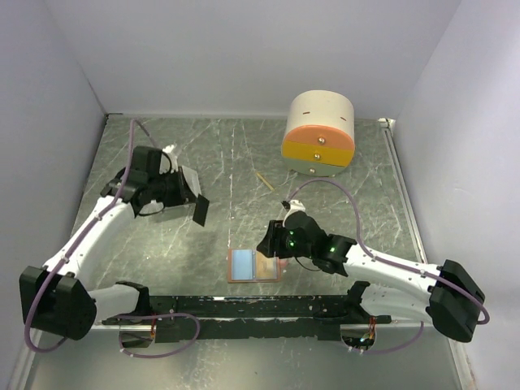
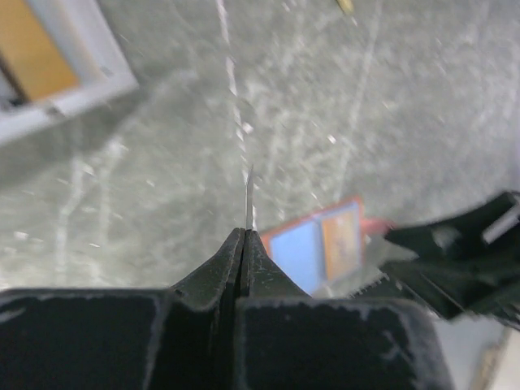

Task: Put the credit cards into the card holder
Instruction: Pick up the credit card from the storage box, then insert the credit card into the card holder.

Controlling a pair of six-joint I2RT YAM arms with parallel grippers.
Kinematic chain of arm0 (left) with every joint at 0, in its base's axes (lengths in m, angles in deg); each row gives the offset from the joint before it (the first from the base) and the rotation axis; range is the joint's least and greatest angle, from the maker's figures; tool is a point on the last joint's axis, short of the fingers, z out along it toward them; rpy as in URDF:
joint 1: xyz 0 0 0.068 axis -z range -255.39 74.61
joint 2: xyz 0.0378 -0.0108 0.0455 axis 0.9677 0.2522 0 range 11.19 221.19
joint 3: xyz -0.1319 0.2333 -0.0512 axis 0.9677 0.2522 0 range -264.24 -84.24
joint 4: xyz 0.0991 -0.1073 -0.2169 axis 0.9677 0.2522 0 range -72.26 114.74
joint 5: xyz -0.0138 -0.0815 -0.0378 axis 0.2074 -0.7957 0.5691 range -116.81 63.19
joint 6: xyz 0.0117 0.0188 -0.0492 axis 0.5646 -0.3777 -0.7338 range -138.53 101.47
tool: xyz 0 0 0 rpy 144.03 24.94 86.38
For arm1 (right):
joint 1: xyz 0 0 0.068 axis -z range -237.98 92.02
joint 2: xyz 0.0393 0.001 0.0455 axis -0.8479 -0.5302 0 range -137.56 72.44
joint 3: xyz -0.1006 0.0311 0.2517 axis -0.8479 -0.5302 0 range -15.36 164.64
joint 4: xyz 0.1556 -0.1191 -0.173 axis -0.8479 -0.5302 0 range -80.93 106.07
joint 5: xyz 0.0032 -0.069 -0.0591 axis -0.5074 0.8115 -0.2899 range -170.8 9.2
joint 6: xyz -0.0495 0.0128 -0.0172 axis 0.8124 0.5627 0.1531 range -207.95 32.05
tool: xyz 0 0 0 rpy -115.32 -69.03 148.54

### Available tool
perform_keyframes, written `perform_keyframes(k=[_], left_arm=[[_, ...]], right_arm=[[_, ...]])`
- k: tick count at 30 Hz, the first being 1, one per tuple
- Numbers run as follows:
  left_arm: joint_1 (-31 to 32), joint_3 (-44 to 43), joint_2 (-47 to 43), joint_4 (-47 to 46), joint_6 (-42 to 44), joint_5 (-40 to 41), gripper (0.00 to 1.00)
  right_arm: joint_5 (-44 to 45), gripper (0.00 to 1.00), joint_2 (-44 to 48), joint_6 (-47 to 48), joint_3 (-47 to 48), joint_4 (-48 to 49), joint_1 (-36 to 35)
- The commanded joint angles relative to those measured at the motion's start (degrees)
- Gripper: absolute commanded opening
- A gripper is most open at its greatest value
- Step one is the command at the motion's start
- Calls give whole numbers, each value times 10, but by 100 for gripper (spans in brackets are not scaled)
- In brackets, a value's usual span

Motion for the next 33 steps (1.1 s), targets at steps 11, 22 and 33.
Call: perform_keyframes(k=[11, 22, 33], left_arm=[[13, 188, -99, -211, -181, -236, 7], [125, 291, -104, -343, -284, -173, 7], [221, 297, -16, -391, -296, -85, 7]], right_arm=[[54, 40, -62, 27, 41, -96, -1], [54, 38, -116, 27, 33, -85, -1], [57, 25, -136, 23, 17, -91, -1]])
